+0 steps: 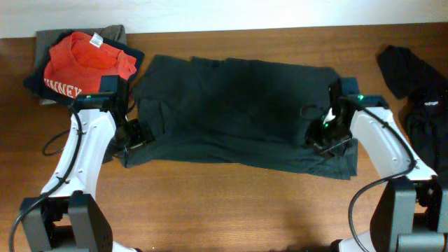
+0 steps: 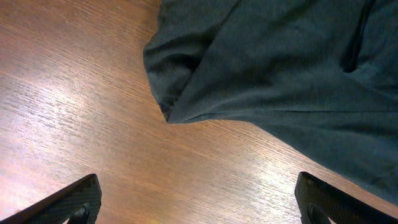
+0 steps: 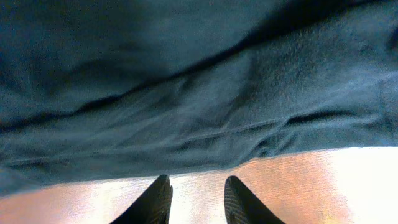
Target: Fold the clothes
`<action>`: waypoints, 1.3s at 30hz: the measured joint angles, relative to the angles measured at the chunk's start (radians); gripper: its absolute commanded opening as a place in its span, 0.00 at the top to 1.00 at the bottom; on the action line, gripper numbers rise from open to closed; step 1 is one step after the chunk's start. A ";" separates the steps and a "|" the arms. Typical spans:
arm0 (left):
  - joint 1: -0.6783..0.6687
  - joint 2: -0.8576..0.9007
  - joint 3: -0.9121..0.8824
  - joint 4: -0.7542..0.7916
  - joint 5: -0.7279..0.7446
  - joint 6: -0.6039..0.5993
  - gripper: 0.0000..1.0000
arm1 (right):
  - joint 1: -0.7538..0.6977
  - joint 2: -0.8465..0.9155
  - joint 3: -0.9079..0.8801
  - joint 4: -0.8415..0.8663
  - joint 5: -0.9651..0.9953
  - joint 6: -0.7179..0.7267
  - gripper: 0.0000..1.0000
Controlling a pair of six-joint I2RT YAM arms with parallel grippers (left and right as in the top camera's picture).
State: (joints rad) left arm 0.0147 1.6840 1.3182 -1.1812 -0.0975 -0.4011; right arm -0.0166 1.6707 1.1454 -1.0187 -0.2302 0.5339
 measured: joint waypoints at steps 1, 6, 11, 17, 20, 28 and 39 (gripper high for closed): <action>0.000 0.000 0.000 0.000 0.001 0.000 0.01 | 0.000 0.000 -0.026 0.024 0.000 0.014 0.66; 0.000 0.000 0.000 0.000 0.005 0.000 0.01 | 0.000 0.000 -0.111 0.101 0.000 0.080 0.66; 0.000 0.000 0.000 0.000 0.004 0.000 0.01 | 0.000 0.000 -0.140 0.145 0.000 0.126 0.66; 0.000 0.000 0.000 0.000 0.004 0.000 0.01 | 0.000 0.000 -0.188 0.225 0.000 0.207 0.65; 0.000 0.000 0.000 0.000 0.004 0.000 0.01 | 0.000 0.004 -0.204 0.263 0.000 0.252 0.65; 0.000 0.000 0.000 0.000 0.004 0.000 0.01 | 0.000 0.017 -0.207 0.335 0.000 0.295 0.65; 0.000 0.000 0.000 0.000 0.005 0.000 0.01 | 0.000 0.017 -0.207 0.388 0.001 0.304 0.93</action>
State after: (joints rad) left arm 0.0147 1.6840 1.3182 -1.1809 -0.0929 -0.4015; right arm -0.0170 1.6878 0.9382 -0.6308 -0.2295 0.8375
